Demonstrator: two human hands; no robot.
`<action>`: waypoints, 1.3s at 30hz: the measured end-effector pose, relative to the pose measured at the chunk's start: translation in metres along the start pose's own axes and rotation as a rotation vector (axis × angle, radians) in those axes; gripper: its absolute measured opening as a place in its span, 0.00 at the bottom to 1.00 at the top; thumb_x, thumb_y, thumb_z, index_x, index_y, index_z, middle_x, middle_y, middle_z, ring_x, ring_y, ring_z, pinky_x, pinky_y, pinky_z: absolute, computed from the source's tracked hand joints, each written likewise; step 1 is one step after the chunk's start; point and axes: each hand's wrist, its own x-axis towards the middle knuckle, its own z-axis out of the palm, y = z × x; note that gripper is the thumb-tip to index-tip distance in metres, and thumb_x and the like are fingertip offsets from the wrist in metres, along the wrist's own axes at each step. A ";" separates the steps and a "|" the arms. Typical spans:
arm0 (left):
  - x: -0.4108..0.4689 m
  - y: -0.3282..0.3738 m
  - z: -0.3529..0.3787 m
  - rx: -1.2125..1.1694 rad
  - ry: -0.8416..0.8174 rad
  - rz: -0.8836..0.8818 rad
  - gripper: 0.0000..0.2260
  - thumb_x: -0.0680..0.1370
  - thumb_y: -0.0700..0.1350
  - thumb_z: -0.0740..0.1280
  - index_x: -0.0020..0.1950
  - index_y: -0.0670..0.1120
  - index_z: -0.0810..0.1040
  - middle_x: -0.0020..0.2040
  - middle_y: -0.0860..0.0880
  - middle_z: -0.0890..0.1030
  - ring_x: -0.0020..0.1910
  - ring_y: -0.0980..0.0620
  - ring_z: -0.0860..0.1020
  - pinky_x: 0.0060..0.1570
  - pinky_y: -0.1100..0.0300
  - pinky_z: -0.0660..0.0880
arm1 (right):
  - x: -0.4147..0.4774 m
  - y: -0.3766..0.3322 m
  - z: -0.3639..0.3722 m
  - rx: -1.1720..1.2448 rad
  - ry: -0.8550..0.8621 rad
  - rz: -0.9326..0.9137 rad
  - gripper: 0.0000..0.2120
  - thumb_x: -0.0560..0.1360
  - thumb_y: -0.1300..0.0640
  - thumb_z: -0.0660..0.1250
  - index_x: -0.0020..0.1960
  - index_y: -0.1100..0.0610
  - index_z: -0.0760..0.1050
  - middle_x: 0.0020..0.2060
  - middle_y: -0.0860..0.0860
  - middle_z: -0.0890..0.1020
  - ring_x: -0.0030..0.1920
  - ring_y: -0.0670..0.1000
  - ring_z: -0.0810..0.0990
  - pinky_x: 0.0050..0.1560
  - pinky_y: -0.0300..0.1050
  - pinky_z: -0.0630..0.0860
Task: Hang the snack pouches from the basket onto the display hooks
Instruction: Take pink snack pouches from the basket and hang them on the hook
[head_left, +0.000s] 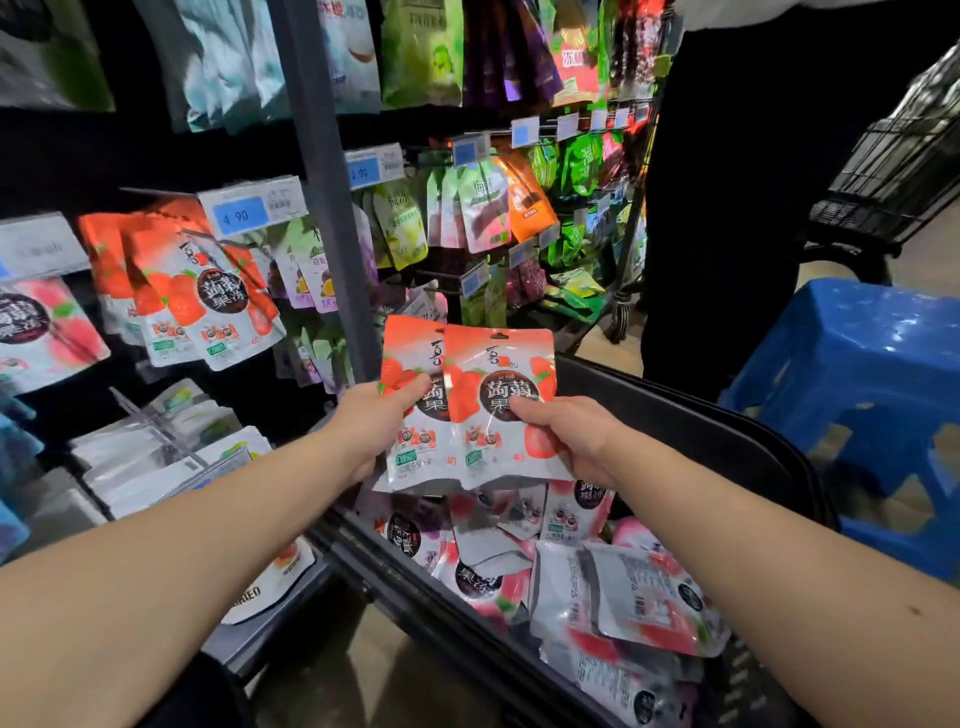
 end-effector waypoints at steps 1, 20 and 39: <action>-0.003 0.003 -0.001 -0.001 -0.001 -0.008 0.13 0.77 0.51 0.74 0.55 0.43 0.84 0.49 0.44 0.87 0.51 0.41 0.85 0.59 0.42 0.80 | -0.001 0.000 0.005 0.023 -0.032 0.020 0.12 0.79 0.57 0.71 0.55 0.66 0.79 0.29 0.55 0.83 0.29 0.50 0.82 0.31 0.42 0.80; -0.104 0.029 -0.075 -0.156 -0.033 0.058 0.08 0.79 0.48 0.69 0.56 0.47 0.82 0.50 0.48 0.87 0.52 0.45 0.84 0.58 0.46 0.77 | -0.035 -0.014 0.108 0.246 -0.197 -0.024 0.13 0.81 0.58 0.67 0.62 0.65 0.79 0.54 0.62 0.85 0.50 0.60 0.87 0.48 0.56 0.85; -0.173 0.010 -0.195 0.060 0.236 0.277 0.10 0.77 0.46 0.74 0.56 0.49 0.78 0.45 0.57 0.81 0.37 0.63 0.77 0.28 0.73 0.70 | -0.067 -0.039 0.240 -0.680 -0.075 -0.276 0.46 0.61 0.26 0.72 0.69 0.56 0.75 0.65 0.52 0.80 0.60 0.56 0.82 0.64 0.56 0.78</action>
